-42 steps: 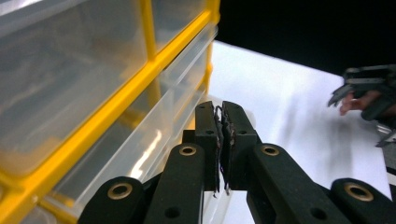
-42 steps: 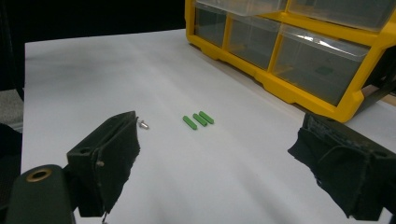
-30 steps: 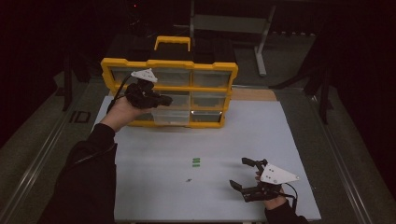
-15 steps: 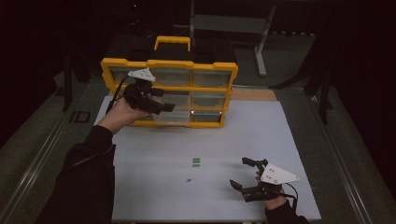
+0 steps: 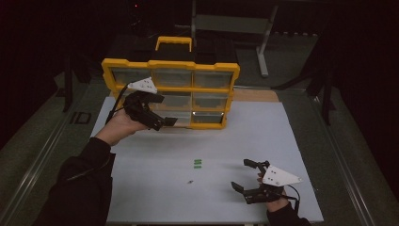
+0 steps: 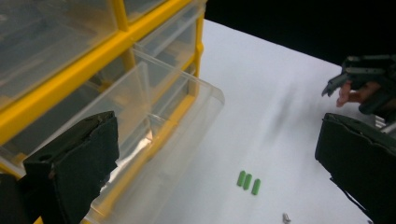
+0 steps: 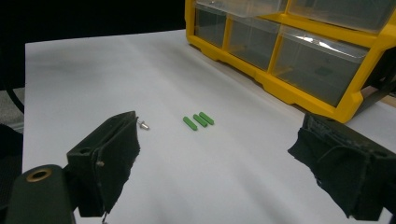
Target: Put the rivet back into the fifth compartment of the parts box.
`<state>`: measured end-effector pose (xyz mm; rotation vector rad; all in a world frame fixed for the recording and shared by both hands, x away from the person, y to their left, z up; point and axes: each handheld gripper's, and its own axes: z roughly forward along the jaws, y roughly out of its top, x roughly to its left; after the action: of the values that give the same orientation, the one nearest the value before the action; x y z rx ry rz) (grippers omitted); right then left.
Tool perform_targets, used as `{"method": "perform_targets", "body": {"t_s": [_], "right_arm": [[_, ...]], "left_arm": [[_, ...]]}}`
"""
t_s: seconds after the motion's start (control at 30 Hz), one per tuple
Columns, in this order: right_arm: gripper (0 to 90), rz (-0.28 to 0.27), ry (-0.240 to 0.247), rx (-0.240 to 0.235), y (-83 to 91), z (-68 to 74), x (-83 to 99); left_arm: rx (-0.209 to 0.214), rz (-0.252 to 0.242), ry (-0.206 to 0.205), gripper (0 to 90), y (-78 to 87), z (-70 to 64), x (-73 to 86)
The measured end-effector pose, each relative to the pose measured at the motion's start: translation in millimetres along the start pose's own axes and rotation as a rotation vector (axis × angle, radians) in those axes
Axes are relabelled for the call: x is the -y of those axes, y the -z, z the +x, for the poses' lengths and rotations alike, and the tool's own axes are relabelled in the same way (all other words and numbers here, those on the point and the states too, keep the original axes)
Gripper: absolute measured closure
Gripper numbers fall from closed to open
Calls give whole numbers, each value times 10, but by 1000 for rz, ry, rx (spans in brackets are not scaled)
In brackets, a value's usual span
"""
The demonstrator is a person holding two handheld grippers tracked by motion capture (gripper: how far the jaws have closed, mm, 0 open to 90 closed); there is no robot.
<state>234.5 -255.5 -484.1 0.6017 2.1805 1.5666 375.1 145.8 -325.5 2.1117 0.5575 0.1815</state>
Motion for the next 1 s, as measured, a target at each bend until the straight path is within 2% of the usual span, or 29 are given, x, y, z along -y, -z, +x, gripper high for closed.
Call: {"method": "perform_targets", "body": {"t_s": [0.1,0.23,0.3,0.33,0.37,0.47,0.5,0.63,0.87,1.0], "right_arm": [[123,-2,-1,1,2,-2,0],[123,2,-2,0,-2,-1,3],[123,1,1,-1,-4,4,-2],[123,0,1,-1,-4,4,-3],[123,0,2,-1,-4,3,-3],[123,-1,-1,0,-1,3,-3],[123,-1,-1,0,0,4,-4],[123,-1,-3,-1,0,5,-3],[123,-1,-2,0,0,3,-4],[123,-2,1,1,3,8,-11]], "left_arm": [[-2,-2,-5,0,14,-84,34],[17,-4,-5,0,13,-185,89],[9,1,-9,0,7,-232,116],[22,0,-9,0,5,-251,131],[12,2,-7,0,-1,-274,145],[28,2,-17,0,-18,-341,198],[47,3,-17,0,-30,-362,219],[54,6,-20,0,-90,-449,308],[104,13,-23,0,-256,-608,510],[116,10,-24,0,-338,-692,609]]}}
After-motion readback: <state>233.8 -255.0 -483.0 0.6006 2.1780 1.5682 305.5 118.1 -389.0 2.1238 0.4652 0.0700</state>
